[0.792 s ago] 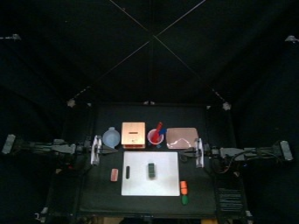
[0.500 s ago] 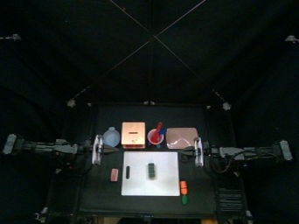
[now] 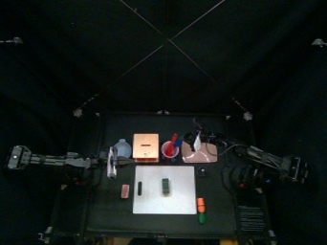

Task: Cut the sushi into 4 pieces with the knife
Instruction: Pick up the knife at its handle with right hand

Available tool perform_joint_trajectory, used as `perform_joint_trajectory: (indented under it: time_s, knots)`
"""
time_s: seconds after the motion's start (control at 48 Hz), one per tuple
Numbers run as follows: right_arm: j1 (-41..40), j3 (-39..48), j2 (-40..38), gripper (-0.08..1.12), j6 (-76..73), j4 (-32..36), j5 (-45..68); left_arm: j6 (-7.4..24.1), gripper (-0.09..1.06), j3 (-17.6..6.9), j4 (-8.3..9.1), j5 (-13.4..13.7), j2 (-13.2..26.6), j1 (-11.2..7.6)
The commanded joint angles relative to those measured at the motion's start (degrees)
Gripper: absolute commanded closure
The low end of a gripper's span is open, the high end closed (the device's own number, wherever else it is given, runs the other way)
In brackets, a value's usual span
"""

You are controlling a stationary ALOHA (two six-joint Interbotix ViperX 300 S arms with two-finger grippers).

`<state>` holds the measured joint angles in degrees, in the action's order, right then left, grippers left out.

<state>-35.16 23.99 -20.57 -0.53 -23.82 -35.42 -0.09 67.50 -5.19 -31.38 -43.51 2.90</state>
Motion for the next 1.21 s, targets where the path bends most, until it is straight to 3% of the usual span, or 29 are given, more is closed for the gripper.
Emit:
perform_joint_trajectory:
  time_s: [0.021, 0.146, 0.312, 0.542, 0.875, 1.208]
  knots:
    - [-3.7, -6.0, 4.3, 0.64, 0.4, -3.0, -8.0, 0.1, 0.96, -0.7, -0.18, -0.4, 0.2, 0.44]
    - [-5.1, -11.8, 11.0, 0.32, 2.0, -5.0, -17.8, 0.1, 0.96, -0.5, -0.26, -0.4, 0.2, 0.79]
    - [-7.4, -19.4, 19.3, 0.06, 8.6, -8.0, -26.4, 0.0, 0.96, -0.4, -0.18, -0.4, 0.2, 1.14]
    - [-10.4, -28.0, 28.2, 0.06, 9.1, -10.4, -34.8, -0.1, 0.96, -0.2, -0.26, -0.4, 0.2, 1.14]
    - [-10.1, -39.1, 37.5, 0.06, 8.5, -9.3, -46.3, 0.1, 0.96, 0.5, -1.76, -0.4, 0.2, 1.49]
    - [-8.9, -39.7, 40.2, 0.06, 8.1, -8.3, -48.7, 0.0, 0.96, 1.1, -1.76, -0.4, 0.2, 1.41]
